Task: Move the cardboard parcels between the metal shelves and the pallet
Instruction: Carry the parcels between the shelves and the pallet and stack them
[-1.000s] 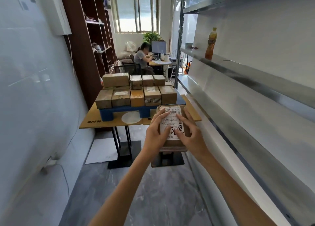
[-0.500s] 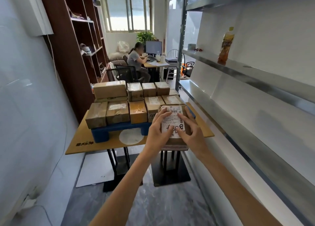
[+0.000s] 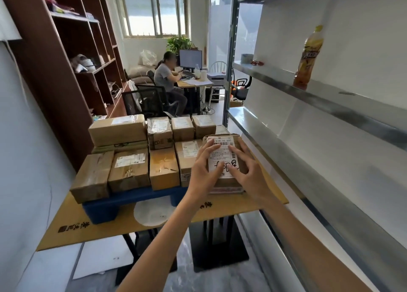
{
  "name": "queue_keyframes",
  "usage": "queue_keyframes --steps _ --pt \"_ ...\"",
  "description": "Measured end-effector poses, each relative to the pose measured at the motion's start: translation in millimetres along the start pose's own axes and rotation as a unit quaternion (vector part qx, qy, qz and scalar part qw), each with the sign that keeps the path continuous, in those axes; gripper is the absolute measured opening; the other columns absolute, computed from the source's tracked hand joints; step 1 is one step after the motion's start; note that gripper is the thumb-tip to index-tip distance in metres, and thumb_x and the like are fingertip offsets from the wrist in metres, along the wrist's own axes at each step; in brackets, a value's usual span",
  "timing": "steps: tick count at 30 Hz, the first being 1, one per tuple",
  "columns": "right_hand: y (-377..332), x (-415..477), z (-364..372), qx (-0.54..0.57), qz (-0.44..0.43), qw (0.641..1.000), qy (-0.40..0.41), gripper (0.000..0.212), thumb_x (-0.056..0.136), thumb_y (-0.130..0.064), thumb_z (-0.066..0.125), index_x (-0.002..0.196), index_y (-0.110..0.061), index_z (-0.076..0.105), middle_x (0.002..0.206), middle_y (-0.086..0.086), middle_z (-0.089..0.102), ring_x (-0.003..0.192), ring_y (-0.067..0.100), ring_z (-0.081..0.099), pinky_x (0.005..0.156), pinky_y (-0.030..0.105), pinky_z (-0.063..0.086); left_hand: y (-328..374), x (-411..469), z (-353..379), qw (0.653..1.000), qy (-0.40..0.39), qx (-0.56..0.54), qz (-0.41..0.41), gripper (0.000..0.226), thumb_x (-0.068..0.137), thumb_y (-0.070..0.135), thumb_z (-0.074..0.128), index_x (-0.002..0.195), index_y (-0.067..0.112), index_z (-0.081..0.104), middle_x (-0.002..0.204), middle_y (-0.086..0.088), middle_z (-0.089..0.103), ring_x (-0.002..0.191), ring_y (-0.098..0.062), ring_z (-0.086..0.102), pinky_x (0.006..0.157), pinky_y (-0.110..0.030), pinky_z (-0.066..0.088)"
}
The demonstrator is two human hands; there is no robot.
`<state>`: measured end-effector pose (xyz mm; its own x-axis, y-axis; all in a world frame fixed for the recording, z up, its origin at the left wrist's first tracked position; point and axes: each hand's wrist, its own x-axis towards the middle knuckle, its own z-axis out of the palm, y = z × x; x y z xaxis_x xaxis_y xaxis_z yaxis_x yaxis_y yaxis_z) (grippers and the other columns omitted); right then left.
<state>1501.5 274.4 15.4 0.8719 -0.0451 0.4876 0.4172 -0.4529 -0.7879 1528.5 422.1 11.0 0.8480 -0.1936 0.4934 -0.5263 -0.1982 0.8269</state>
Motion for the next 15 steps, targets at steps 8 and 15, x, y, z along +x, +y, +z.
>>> queue_keyframes --steps 8,15 --pt "90.3 133.2 -8.3 0.0 0.008 1.0 -0.016 0.056 0.086 -0.007 0.066 0.138 -0.017 0.047 0.156 -0.005 0.022 0.14 0.014 0.027 0.097 0.037 0.05 -75.1 133.2 40.3 1.0 0.008 -0.01 -0.008 0.048 0.088 0.016 0.066 0.132 0.025 0.051 0.152 0.006 0.035 0.143 -0.01 0.027 0.112 -0.045 0.037" --pt "146.1 209.7 5.4 -0.003 0.029 1.0 -0.002 0.056 0.086 -0.008 0.066 0.137 -0.015 0.047 0.155 -0.007 0.022 0.134 0.004 0.028 0.096 0.024 0.049 -127.6 214.1 59.1 0.999 0.02 -0.023 -0.04 0.049 0.086 0.01 0.068 0.132 0.019 0.053 0.15 0.009 0.039 0.141 -0.005 0.03 0.11 -0.039 0.041"
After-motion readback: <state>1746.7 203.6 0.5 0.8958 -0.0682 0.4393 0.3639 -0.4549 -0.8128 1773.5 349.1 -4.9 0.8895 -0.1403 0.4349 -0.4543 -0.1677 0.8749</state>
